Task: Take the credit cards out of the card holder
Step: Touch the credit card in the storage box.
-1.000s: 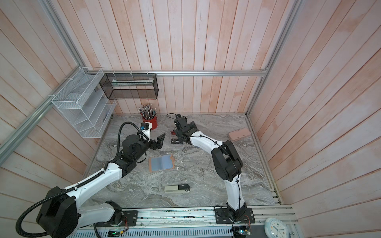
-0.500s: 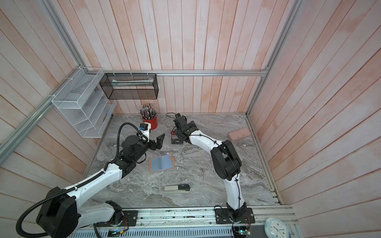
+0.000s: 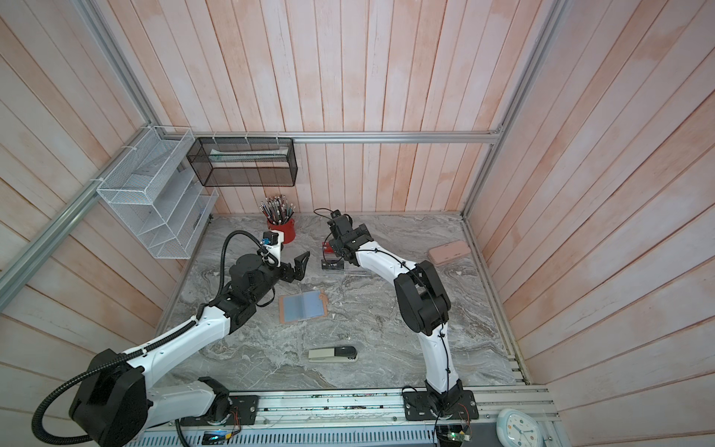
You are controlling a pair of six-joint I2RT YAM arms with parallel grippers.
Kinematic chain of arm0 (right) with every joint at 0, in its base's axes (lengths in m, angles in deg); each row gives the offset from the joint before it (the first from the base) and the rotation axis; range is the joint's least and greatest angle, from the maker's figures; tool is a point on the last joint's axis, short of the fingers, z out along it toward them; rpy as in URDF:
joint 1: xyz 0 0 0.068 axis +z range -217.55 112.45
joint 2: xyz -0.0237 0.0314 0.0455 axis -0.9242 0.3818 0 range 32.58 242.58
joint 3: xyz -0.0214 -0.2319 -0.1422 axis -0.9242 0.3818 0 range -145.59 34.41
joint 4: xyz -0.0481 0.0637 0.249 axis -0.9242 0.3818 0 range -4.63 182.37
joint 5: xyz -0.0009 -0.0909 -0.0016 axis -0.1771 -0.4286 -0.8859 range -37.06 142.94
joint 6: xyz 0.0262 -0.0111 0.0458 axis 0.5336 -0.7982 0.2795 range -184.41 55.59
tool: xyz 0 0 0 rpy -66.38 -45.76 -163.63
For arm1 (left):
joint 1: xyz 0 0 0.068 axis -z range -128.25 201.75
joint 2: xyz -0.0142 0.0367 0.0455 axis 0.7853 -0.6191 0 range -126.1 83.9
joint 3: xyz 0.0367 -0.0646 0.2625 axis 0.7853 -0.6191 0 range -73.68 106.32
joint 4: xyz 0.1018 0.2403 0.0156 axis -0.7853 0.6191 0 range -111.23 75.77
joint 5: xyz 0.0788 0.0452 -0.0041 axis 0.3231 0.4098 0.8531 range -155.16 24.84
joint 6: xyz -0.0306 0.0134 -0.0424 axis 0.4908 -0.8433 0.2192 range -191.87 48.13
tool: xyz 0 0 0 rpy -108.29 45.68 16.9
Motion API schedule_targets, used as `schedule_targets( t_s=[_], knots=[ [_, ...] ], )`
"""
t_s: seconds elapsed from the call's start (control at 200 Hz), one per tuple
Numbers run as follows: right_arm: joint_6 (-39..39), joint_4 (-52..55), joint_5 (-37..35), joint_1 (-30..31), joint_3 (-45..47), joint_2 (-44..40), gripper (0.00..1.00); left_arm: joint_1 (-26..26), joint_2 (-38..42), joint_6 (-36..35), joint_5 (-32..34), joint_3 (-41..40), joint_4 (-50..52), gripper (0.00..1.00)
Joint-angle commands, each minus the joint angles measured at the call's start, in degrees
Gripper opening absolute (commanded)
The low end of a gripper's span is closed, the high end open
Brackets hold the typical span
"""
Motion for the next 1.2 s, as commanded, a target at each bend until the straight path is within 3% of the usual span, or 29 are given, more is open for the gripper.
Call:
schedule_targets(
  t_s=[0.0, 1.195],
  knots=[
    [-0.3, 1.6, 1.0, -0.3, -1.7, 1.2, 0.98, -0.2, -0.8, 0.7, -0.9, 0.2, -1.8, 1.00],
    [1.3, 1.5, 3.8, 0.3, 0.9, -4.8, 0.98, -0.2, 1.4, 2.1, -1.7, 0.9, 1.4, 1.00]
  ],
)
